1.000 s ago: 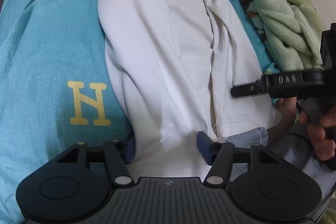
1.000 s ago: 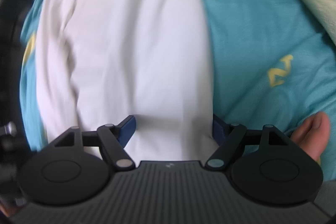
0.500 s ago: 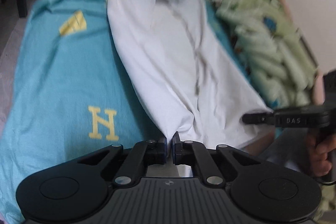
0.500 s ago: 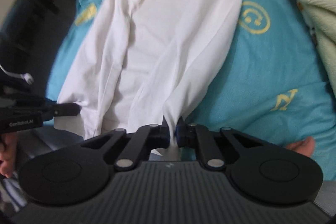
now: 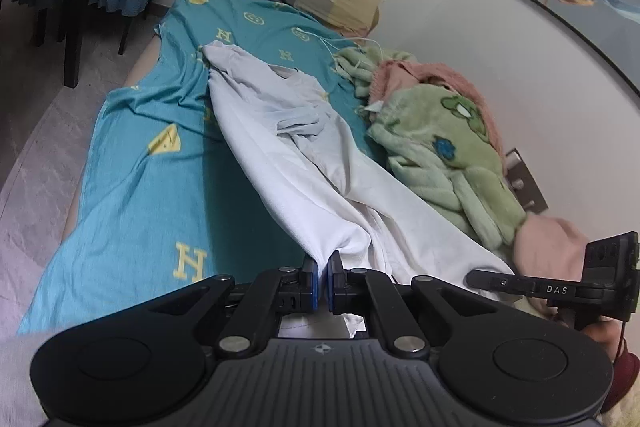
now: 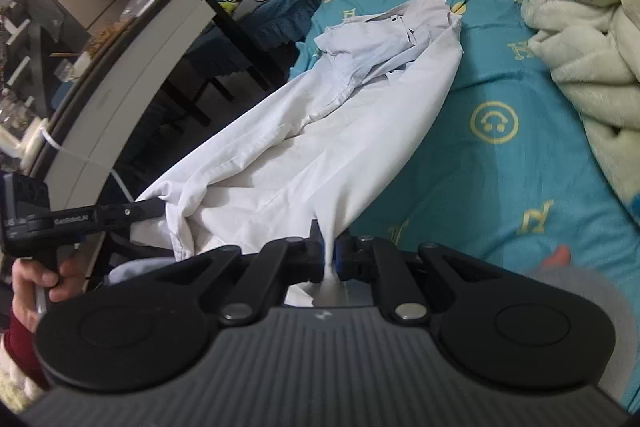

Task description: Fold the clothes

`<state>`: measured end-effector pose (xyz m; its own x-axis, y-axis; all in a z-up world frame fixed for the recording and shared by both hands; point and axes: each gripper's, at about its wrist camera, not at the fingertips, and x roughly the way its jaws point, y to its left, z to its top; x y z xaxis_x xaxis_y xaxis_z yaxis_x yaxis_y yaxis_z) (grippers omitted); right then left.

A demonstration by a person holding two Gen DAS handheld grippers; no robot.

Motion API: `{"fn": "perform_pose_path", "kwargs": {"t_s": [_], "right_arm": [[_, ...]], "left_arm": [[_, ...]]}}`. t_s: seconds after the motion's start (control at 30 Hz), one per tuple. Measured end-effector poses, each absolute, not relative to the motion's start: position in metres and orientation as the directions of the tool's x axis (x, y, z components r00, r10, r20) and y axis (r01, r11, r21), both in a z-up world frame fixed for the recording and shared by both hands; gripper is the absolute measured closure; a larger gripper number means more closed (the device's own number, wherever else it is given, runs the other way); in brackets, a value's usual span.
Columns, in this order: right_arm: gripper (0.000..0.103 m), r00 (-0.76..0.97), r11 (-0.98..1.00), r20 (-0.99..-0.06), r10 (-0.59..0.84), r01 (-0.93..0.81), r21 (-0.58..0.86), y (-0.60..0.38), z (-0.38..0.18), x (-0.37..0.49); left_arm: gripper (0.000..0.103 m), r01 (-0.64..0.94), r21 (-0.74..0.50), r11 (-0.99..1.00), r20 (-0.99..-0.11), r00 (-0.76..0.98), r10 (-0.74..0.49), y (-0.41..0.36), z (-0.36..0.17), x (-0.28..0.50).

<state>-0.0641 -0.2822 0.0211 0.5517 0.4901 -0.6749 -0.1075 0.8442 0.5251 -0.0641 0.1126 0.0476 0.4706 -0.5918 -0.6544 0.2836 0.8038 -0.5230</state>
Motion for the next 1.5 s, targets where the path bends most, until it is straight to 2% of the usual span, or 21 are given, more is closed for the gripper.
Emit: {"fn": "perform_pose_path", "kwargs": {"t_s": [0.17,0.27,0.5,0.6,0.83,1.1,1.33,1.43,1.47,1.5], "right_arm": [[0.095,0.570,0.814,-0.638,0.517,-0.098,0.572,-0.294,0.019,-0.093],[0.095,0.607,0.807,-0.616,0.502,-0.075,0.585,-0.301,0.022,-0.082],[0.095,0.701,0.803,-0.575,0.422,0.005,0.595,-0.315,0.018,0.002],[0.095,0.717,0.800,-0.586,0.378,0.066,0.596,-0.320,0.002,0.047],[0.095,0.703,0.852,-0.650,0.288,0.121,0.509,-0.310,-0.047,0.143],[0.095,0.637,0.933,-0.741,0.212,0.094,0.347,-0.293,-0.110,0.211],[0.093,0.588,0.952,-0.787,0.187,0.089,0.293,-0.287,-0.134,0.229],[0.093,0.596,0.955,-0.783,0.180,0.084,0.283,-0.286,-0.129,0.226],[0.092,0.602,0.956,-0.779,0.178,0.082,0.282,-0.286,-0.126,0.224],[0.092,0.609,0.956,-0.773,0.176,0.080,0.281,-0.286,-0.122,0.222]], "left_arm": [[0.099,0.305,-0.506,0.807,-0.645,0.487,-0.588,0.118,0.051,-0.096],[0.099,0.334,-0.478,0.812,-0.620,0.527,-0.582,0.110,0.058,-0.084],[0.098,0.311,-0.433,0.846,-0.591,0.611,-0.527,0.083,0.057,0.013],[0.098,0.307,-0.400,0.863,-0.591,0.634,-0.499,0.068,0.047,0.061],[0.098,0.275,-0.325,0.905,-0.609,0.671,-0.423,0.040,-0.014,0.158],[0.096,0.183,-0.322,0.929,-0.707,0.606,-0.364,0.037,-0.120,0.236],[0.095,0.203,-0.264,0.943,-0.725,0.602,-0.333,0.027,-0.140,0.242],[0.090,0.202,-0.260,0.944,-0.714,0.618,-0.329,0.026,-0.131,0.235],[0.085,0.195,-0.261,0.945,-0.708,0.627,-0.325,0.027,-0.125,0.230],[0.075,0.188,-0.263,0.946,-0.701,0.637,-0.321,0.027,-0.119,0.225]]}}
